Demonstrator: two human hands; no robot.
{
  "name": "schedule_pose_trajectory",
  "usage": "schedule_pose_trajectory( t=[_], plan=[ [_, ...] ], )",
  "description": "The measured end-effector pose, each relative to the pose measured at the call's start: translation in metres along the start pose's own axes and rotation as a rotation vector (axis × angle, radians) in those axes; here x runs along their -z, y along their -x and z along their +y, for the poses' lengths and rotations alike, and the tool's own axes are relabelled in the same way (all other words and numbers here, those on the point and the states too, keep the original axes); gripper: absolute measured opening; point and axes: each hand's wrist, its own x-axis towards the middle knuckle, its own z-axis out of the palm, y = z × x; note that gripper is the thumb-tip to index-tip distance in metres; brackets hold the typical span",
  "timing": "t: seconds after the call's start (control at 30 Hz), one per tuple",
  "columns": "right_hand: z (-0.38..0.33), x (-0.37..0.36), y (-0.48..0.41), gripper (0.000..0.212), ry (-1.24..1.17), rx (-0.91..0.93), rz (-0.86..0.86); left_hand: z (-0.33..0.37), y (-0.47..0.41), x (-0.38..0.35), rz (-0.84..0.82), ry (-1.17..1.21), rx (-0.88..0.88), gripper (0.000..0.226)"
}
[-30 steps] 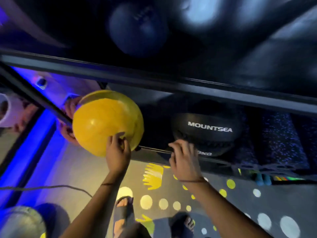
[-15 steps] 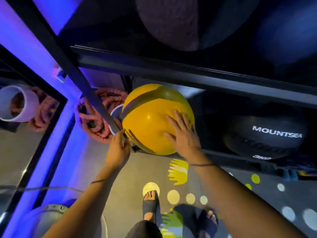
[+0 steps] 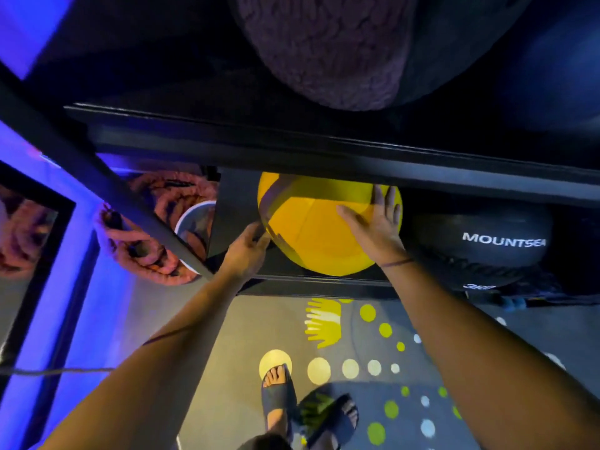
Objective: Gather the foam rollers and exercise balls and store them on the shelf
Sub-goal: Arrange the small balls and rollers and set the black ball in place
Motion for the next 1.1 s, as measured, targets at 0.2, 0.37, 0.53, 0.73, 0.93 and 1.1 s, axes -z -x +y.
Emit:
schedule_pose_trajectory(
  t=[0.2,0.37,0.53,0.73,0.93,1.1],
  plan=[
    [0.020,-0.005,0.005,0.140,-0.173,-0.315,0.013,0.044,-0.080,-0.006,0.071,0.358,0.130,0.055],
    [0.040,-0.013,0.010,0.158,-0.456,-0.420,0.038,0.048,-0.091,-0.014,0.008,0.517,0.120,0.062],
    [0.037,-0.001,0.036,0.122,-0.665,-0.376,0.038,0.039,-0.048,0.006,0.158,0.636,0.109,0.084],
    [0.030,-0.010,0.061,0.098,-0.768,-0.352,0.026,0.008,0.007,0.005,0.138,0.079,-0.130,0.048],
    [0.040,-0.016,0.074,0.071,-0.402,-0.372,0.033,0.009,-0.004,0.003,0.146,-0.047,-0.052,0.057],
    [0.058,-0.043,0.106,0.024,-0.134,-0.504,-0.296,0.020,-0.011,0.000,0.187,-0.131,0.009,0.056]
  ],
)
